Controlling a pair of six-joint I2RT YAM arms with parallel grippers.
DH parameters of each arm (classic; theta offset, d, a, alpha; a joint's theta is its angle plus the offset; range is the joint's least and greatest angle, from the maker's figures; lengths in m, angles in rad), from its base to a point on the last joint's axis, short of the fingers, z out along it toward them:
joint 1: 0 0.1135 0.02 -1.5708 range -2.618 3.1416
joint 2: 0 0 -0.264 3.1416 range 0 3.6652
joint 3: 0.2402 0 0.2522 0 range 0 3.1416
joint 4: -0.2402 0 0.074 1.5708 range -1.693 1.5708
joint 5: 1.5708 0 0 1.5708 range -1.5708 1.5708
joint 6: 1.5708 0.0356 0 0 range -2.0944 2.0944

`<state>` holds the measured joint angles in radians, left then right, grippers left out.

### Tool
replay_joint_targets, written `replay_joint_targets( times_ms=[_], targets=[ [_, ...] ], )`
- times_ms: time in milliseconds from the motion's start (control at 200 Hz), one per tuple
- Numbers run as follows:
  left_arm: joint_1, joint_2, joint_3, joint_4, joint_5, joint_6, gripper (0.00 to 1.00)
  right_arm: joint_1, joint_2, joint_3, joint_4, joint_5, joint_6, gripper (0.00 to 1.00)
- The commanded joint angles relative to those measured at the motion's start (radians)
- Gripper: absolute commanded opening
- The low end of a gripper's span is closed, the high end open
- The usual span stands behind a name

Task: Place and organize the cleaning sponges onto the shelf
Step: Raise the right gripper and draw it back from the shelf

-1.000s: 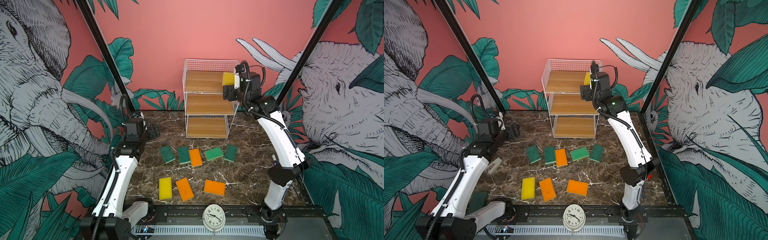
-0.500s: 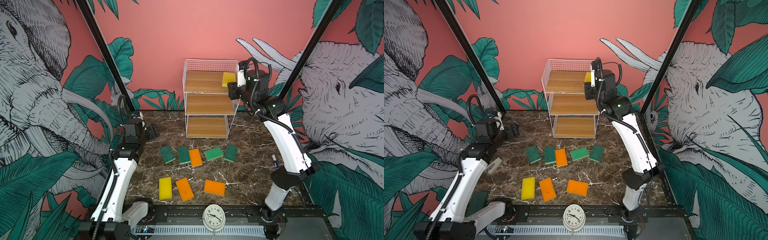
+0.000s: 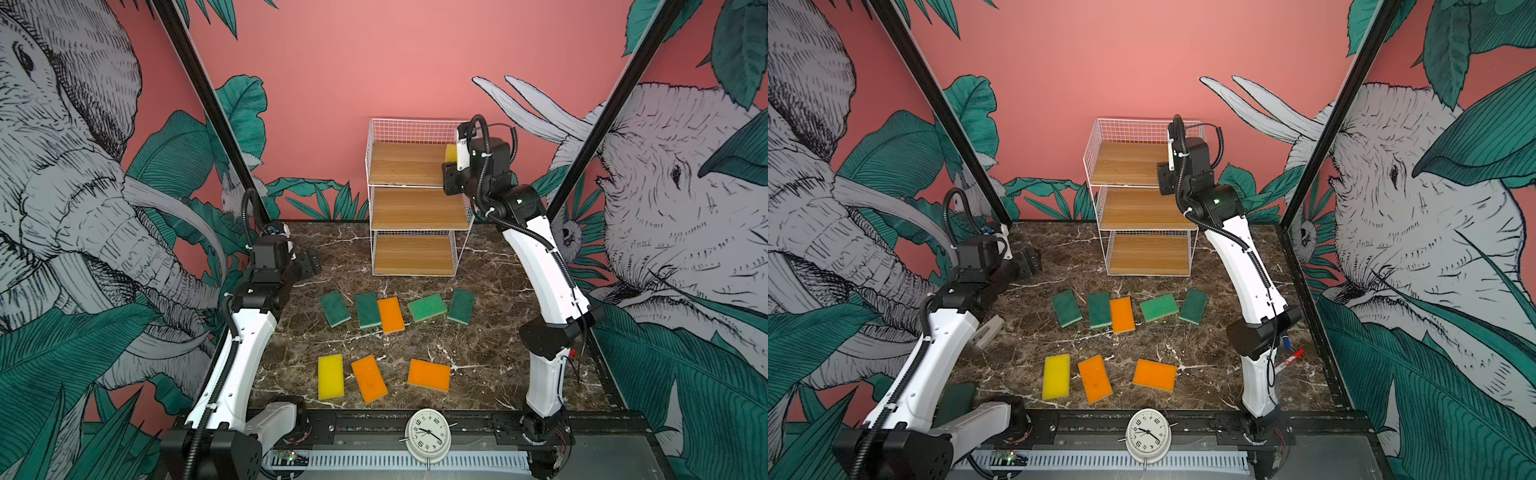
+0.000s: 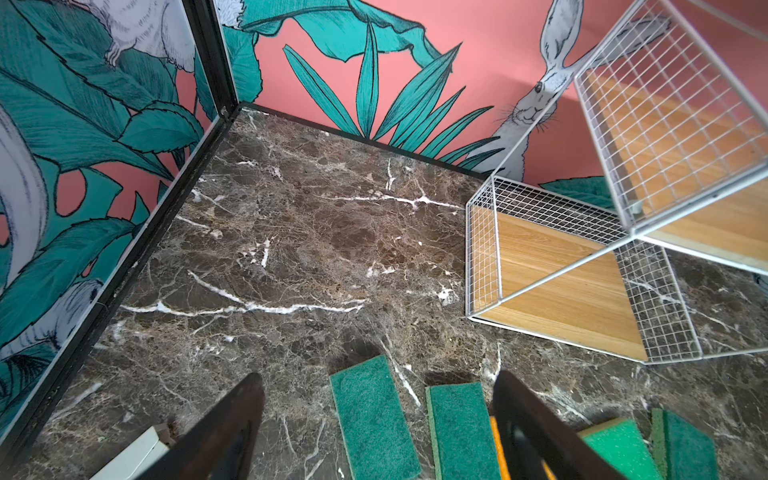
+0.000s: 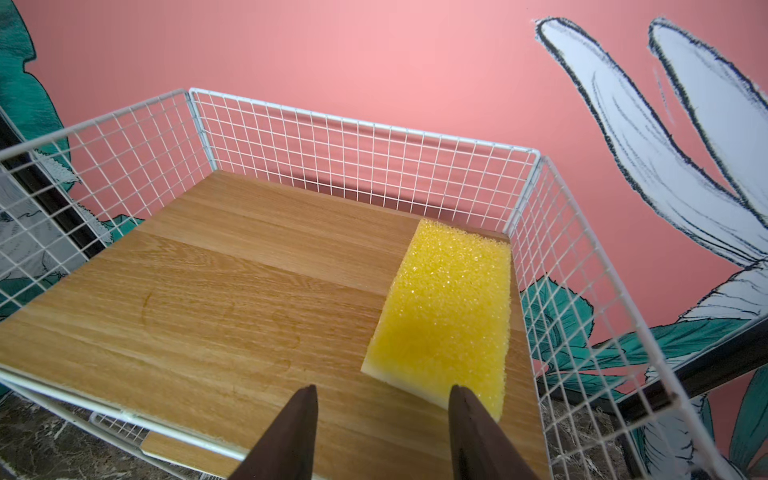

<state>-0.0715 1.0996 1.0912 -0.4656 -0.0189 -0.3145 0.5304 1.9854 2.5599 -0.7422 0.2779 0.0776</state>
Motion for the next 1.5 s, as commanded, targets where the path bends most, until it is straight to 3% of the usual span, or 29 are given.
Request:
replay_joint_targets(
  times_ms=[0,1105,1495],
  targets=[
    [-0.005,0.002,-0.013,0.018,0.002,0.007,0.87,0.000,0.020,0.037,0.027,0.031,-0.017,0.53],
    [-0.005,0.012,-0.008,0.028,0.002,-0.014,0.87,-0.035,-0.004,0.004,-0.017,0.127,-0.068,0.55],
    [-0.005,-0.005,-0.019,0.027,-0.003,-0.015,0.87,-0.034,-0.041,-0.027,-0.006,0.107,-0.069,0.58]
  ],
)
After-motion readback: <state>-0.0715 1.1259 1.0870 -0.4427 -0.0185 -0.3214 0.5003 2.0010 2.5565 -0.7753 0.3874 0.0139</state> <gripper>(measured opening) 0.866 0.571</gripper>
